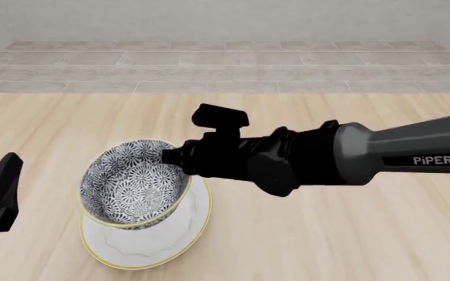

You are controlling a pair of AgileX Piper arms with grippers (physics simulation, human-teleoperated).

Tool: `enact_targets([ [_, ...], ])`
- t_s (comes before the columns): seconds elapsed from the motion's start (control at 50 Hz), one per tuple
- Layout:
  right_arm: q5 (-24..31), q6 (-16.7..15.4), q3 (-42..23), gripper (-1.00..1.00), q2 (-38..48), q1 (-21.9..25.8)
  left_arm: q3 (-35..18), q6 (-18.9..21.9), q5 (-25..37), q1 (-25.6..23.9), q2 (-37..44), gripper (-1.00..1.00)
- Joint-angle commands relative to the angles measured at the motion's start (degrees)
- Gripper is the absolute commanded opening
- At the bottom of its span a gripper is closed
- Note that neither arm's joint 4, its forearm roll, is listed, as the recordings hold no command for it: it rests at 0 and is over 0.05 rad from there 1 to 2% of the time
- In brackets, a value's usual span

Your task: Put the bowl on the plate.

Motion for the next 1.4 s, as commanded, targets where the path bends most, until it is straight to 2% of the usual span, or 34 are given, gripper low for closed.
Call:
enact_targets([
  [0.02,0.6,-0.3,-1.4,-1.00,1.0,-1.1,0.1,0.1,-1.9,-0.2,2.1,1.00],
  [0.74,-1.5,1.0,-0.4,-1.00,4.7,-0.9,0.1,0.1,-1.8,-0.1,1.8,1.00],
  [1.4,-3.7,2.4,0.9,-1.00,5.3,-0.5,0.0,0.3,-4.3,-0.2,4.3,1.00],
])
